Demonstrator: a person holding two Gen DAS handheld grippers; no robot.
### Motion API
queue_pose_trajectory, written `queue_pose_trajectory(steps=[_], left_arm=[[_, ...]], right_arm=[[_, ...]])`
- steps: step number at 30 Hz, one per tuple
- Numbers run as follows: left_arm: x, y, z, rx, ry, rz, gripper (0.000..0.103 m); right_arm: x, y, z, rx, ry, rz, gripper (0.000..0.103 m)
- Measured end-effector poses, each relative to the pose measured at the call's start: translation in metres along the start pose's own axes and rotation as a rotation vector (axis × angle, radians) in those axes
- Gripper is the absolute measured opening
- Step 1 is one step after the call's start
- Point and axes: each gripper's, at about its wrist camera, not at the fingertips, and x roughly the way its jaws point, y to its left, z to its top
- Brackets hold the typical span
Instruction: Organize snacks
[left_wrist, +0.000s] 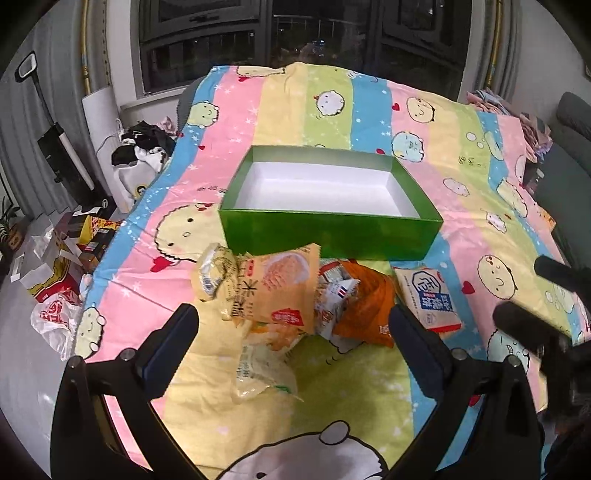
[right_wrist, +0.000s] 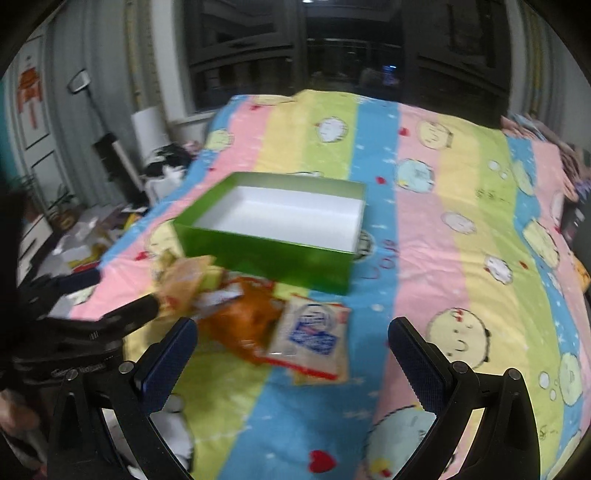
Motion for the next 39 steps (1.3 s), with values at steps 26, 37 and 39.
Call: queue_pose_trajectory(steps=[26, 37, 39], left_arm=[[-0.019, 0.024, -0.012, -0.018, -0.027, 0.050, 0.103], [-0.020, 0.020, -0.016, -0.014, -0.025, 0.049, 0.103], [-0.020, 0.020, -0.017, -0.014, -0.025, 0.048, 0.103]], right_arm=[[-0.004, 0.035, -0.008, -0.032, 0.018, 0.072, 0.102], [-0.004, 0.036, -0.009, -0.037, 0.022, 0.082, 0.102], [-0.004, 0.036, -0.009, -0.038, 0.023, 0.082, 0.102]])
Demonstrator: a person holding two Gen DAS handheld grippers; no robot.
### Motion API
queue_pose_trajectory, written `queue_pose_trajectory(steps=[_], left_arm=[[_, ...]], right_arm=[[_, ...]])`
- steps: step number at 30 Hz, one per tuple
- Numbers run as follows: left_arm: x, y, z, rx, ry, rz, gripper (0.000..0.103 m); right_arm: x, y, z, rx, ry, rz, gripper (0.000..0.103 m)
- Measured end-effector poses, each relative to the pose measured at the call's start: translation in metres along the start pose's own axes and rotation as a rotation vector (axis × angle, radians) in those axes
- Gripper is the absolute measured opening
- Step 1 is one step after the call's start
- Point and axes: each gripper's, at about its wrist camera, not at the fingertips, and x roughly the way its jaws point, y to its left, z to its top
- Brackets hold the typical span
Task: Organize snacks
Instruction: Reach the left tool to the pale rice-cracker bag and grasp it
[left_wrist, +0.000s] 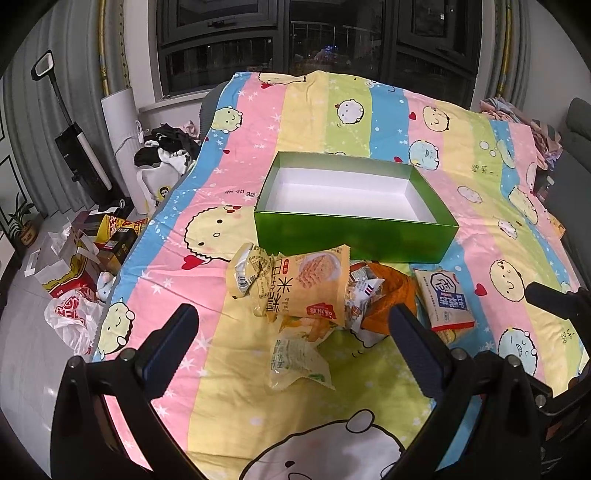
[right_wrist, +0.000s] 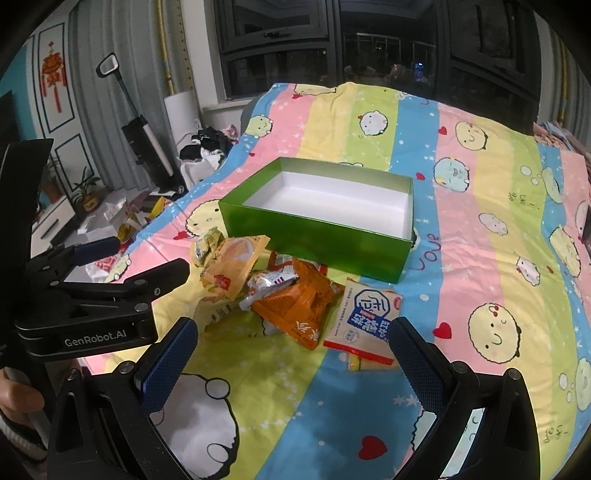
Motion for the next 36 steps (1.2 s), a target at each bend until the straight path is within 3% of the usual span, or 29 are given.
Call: queue_pose_trajectory(steps=[5, 8, 13, 18, 24, 30, 34, 36], left_arm=[[0.002, 0.000, 0.000, 0.002, 0.002, -0.011, 0.103], [0.005, 0.005, 0.000, -0.017, 0.013, -0.057, 0.103], [0.034, 0.035, -0.004, -0.190, 0.153, -0.341, 0.103], [0.057, 0.064, -0.017, -0.294, 0.218, -0.409, 0.103], [0.070, 0.087, -0.030, -0.341, 0.241, -0.385, 0.102], [0.085, 0.081, -0.036, -0.313, 0.277, -0.425, 0.097], [0.092, 0.069, -0.036, -0.258, 0.288, -0.453, 0.090], [0.102, 0.068, -0.035, -0.248, 0.308, -0.446, 0.085]], right_arm=[[0.001, 0.000, -0.002, 0.002, 0.003, -0.004, 0.102], [0.004, -0.002, -0.003, 0.007, 0.012, -0.006, 0.102], [0.011, -0.007, -0.008, 0.019, 0.034, 0.001, 0.102], [0.026, -0.011, -0.020, 0.026, 0.072, 0.043, 0.102], [0.051, -0.004, -0.032, 0.059, 0.120, 0.182, 0.102], [0.079, 0.019, -0.028, 0.079, 0.130, 0.334, 0.102], [0.100, 0.038, -0.020, 0.056, 0.140, 0.372, 0.086], [0.112, 0.046, -0.018, 0.034, 0.157, 0.362, 0.084]])
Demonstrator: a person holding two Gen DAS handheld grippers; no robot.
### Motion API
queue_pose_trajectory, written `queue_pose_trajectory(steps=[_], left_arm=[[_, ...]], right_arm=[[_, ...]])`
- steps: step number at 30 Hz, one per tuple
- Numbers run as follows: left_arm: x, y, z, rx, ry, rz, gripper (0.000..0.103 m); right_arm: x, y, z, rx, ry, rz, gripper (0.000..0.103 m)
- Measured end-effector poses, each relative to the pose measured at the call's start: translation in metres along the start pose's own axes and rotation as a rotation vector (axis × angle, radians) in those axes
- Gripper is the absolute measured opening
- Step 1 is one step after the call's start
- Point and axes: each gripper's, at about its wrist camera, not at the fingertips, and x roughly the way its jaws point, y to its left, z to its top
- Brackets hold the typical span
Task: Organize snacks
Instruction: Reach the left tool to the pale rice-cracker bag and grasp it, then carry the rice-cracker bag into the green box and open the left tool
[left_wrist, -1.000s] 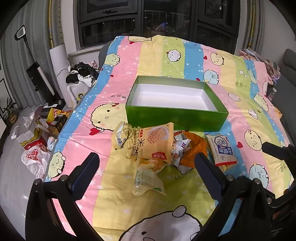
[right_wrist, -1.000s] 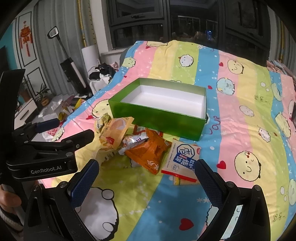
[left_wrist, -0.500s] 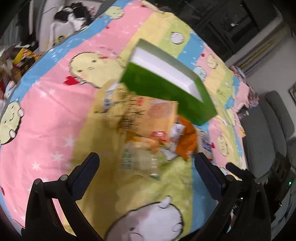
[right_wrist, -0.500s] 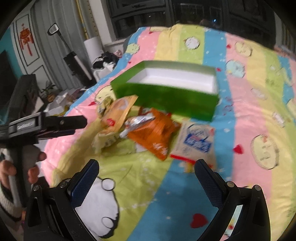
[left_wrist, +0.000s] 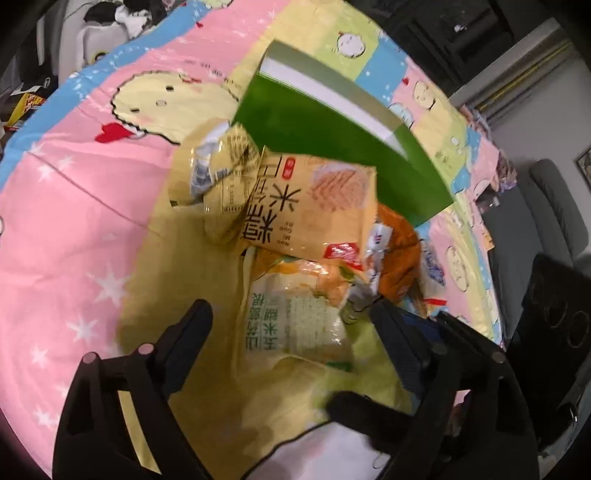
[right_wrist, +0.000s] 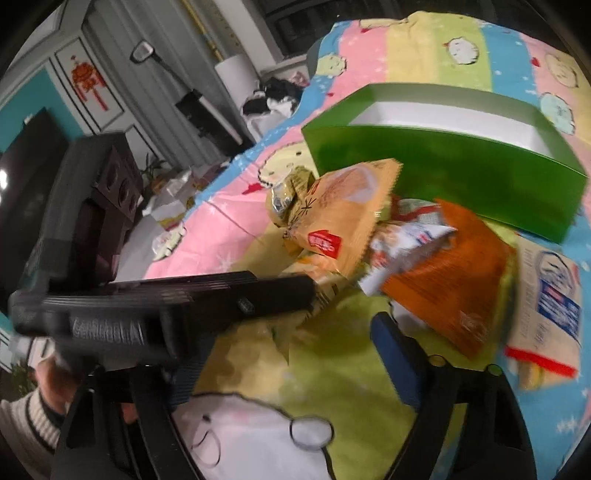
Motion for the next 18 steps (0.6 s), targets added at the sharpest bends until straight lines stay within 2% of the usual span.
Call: queue_pose_trajectory(steps=[2, 4, 5, 7, 10, 14, 18], left_arm=[[0.009, 0.004, 0.002, -0.002, 0.027, -0.004, 0.068], [0.013, 0.007, 0.007, -0.009, 0.038, -0.017, 0.065], [0.013, 0.007, 0.007, -0.012, 0.039, -0.027, 0.059], [0.016, 0.009, 0.007, -0.026, 0.058, -0.044, 0.055], [0.016, 0.005, 0.006, 0.002, 0.059, -0.015, 0.049], [0.011, -0.002, 0.000, -0.004, 0.068, -0.009, 0.048], [-0.010, -0.021, -0.011, 0.015, 0.037, -0.004, 0.048]], right_arm=[[0.011, 0.002, 0.003, -0.019, 0.011, 0.001, 0.079], [0.021, 0.002, 0.005, -0.027, 0.037, 0.010, 0.063], [0.024, 0.002, 0.006, -0.023, 0.047, 0.027, 0.060], [0.031, 0.003, 0.006, -0.025, 0.075, 0.034, 0.050], [0.035, 0.002, 0.002, -0.029, 0.083, 0.053, 0.032], [0.025, 0.006, -0.004, -0.043, 0.073, 0.063, 0.026], [0.002, 0.017, -0.010, -0.069, 0.049, 0.056, 0.025]])
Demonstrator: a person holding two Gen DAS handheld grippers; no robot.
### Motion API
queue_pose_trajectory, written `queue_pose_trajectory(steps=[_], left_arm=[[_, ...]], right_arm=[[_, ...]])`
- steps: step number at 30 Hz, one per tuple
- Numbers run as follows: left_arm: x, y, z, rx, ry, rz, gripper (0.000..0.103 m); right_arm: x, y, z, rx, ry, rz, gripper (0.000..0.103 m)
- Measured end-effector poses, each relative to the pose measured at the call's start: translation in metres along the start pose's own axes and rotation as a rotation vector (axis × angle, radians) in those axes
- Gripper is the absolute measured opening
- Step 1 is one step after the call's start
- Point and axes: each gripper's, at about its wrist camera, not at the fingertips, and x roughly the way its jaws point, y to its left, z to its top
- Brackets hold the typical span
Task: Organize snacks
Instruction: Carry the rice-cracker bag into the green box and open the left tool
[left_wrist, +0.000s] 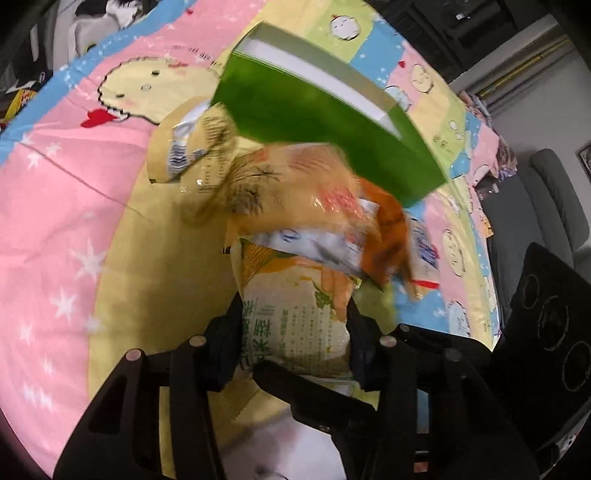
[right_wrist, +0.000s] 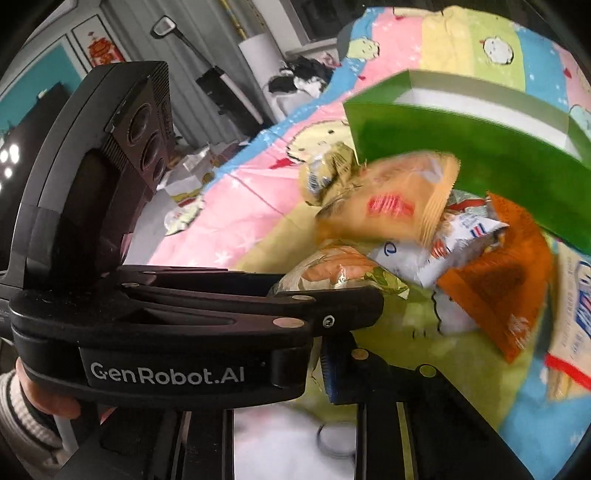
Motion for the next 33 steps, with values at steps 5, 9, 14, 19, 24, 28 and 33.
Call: queue_pose_trajectory(steps=[5, 9, 14, 19, 24, 28, 33], left_arm=[[-0.031, -0.035, -0.011, 0.068, -0.072, 0.027, 0.048], [-0.047, -0.057, -0.006, 0.122, -0.128, 0.023, 0.048], [-0.053, -0.078, 0.013, 0.186, -0.169, 0.022, 0.048], [-0.050, -0.085, 0.037, 0.225, -0.189, 0.019, 0.048], [-0.043, -0.088, 0.062, 0.233, -0.201, -0.015, 0.048], [-0.027, -0.090, 0.095, 0.235, -0.190, -0.056, 0.048], [-0.001, -0.085, 0.135, 0.222, -0.163, -0.110, 0.048]], right_arm=[[-0.041, 0.011, -0.004, -0.005, -0.051, 0.024, 0.025], [-0.072, 0.018, 0.001, -0.031, -0.128, 0.003, 0.025], [-0.093, 0.015, 0.013, -0.034, -0.208, -0.022, 0.025], [-0.104, 0.005, 0.030, -0.033, -0.267, -0.034, 0.025], [-0.098, -0.010, 0.053, -0.028, -0.300, -0.053, 0.025], [-0.098, -0.028, 0.070, -0.016, -0.321, -0.083, 0.025], [-0.087, -0.060, 0.098, -0.007, -0.323, -0.116, 0.025]])
